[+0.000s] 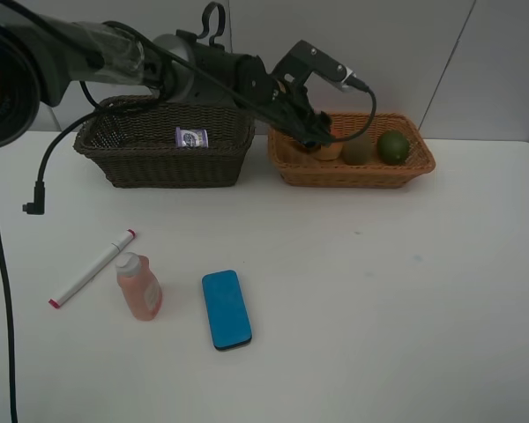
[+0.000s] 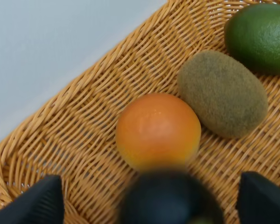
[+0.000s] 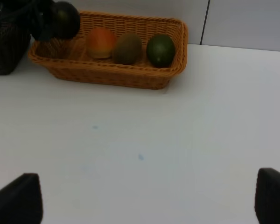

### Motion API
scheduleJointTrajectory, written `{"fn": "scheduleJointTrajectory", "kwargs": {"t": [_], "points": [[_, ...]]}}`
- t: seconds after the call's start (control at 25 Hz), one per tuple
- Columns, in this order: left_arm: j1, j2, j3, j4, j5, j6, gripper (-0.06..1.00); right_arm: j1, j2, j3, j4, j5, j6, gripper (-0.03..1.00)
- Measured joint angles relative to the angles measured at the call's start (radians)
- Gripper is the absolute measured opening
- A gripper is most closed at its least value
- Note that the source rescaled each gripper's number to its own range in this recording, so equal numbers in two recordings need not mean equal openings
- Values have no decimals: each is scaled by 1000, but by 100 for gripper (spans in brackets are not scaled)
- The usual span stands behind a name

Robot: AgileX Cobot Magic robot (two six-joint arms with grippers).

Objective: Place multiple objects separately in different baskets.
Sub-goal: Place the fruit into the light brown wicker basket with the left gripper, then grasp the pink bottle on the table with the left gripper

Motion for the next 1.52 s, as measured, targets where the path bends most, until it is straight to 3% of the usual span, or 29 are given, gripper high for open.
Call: {"fn": "scheduleJointTrajectory", "kwargs": {"t": [0.84, 1.12, 1.52], "points": [[-12, -8, 0, 4, 15, 23, 98, 0, 0, 0, 0, 0, 0, 99], [-12, -77, 0, 6, 172, 23, 98, 0, 0, 0, 1, 0, 0, 99], [-12, -185, 0, 9, 554, 23, 98, 0, 0, 0, 1, 0, 0, 99]]}}
